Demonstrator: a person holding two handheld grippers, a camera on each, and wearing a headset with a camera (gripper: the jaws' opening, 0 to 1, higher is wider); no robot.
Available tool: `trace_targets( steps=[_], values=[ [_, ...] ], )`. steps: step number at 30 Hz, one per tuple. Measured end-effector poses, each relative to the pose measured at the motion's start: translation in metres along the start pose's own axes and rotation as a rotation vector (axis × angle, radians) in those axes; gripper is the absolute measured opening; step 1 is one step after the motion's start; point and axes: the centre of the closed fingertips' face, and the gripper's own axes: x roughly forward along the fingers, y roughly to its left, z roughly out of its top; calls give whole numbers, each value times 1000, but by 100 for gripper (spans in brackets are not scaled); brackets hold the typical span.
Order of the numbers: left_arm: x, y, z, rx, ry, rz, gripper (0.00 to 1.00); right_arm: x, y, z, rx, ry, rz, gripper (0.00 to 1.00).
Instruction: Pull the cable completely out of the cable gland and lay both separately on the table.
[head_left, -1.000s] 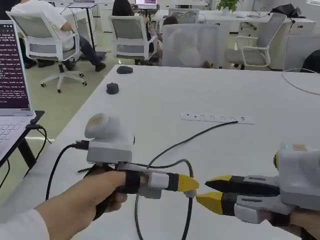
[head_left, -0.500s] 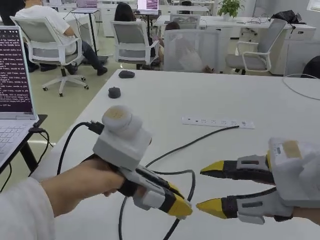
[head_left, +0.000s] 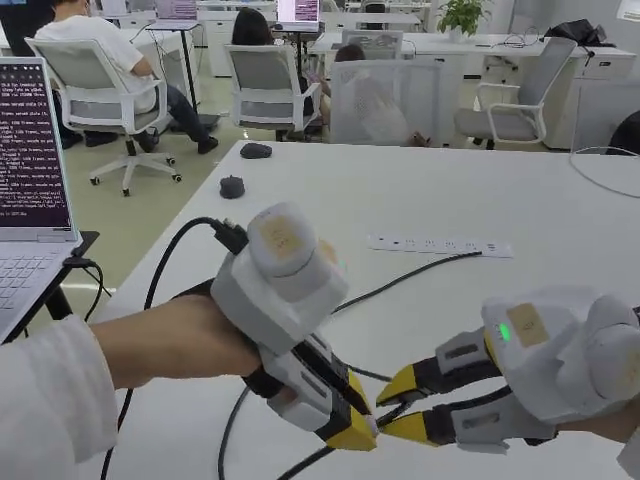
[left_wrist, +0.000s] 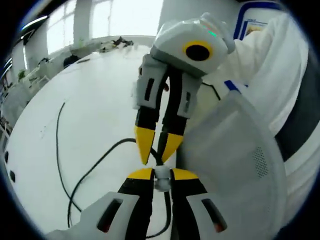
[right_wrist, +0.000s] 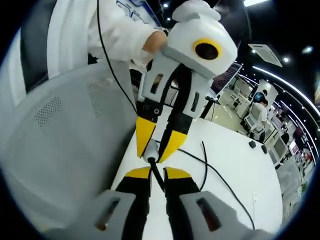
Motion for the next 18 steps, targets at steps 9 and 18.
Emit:
trace_targets(
  steps=[9,18],
  values=[
    [-9,14,21,84,-158,92,14,-14,-14,2,221,-168,-92,3],
    [-17,14,17,67,-255,121,26,-36,-31,17,296,-303,-153,3]
  ],
)
